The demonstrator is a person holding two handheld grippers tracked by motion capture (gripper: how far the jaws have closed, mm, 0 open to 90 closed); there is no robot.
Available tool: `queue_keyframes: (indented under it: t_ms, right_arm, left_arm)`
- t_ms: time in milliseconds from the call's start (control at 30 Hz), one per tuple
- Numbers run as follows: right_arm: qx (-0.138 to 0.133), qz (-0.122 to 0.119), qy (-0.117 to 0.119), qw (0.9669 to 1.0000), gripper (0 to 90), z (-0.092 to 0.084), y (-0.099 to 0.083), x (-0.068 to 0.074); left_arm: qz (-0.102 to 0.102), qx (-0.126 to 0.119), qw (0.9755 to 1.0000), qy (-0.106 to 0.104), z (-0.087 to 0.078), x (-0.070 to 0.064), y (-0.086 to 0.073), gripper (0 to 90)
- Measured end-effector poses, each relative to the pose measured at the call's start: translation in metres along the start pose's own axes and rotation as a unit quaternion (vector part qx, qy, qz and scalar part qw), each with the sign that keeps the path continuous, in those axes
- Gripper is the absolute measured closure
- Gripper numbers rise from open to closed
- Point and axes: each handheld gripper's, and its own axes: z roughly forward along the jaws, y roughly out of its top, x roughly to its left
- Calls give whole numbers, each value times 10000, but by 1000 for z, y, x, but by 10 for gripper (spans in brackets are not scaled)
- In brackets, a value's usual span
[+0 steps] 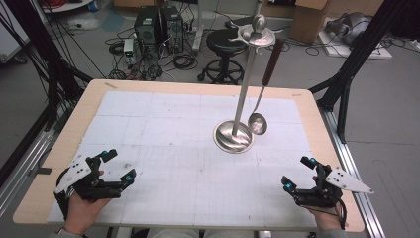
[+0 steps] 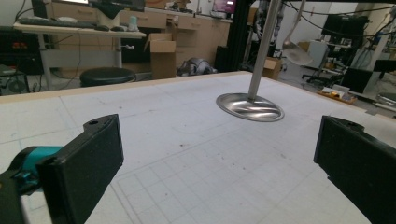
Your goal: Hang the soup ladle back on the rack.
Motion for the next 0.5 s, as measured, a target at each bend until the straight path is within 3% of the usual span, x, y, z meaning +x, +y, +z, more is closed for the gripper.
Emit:
queue_keyframes:
  t_ms: [33, 167, 500]
  right_arm:
    - [-74, 139, -111, 9998, 0, -2, -1, -3]
    - [-163, 225, -240, 9993, 0, -5, -2, -6]
    - [-141, 219, -441, 9987, 1, -9, -6, -16]
  left_arm:
    - [26, 41, 10000, 27, 0, 1, -1, 18]
    - [100, 86, 9999, 91, 0, 2, -2, 18]
    - [73, 134, 9997, 166, -1, 5, -3, 18]
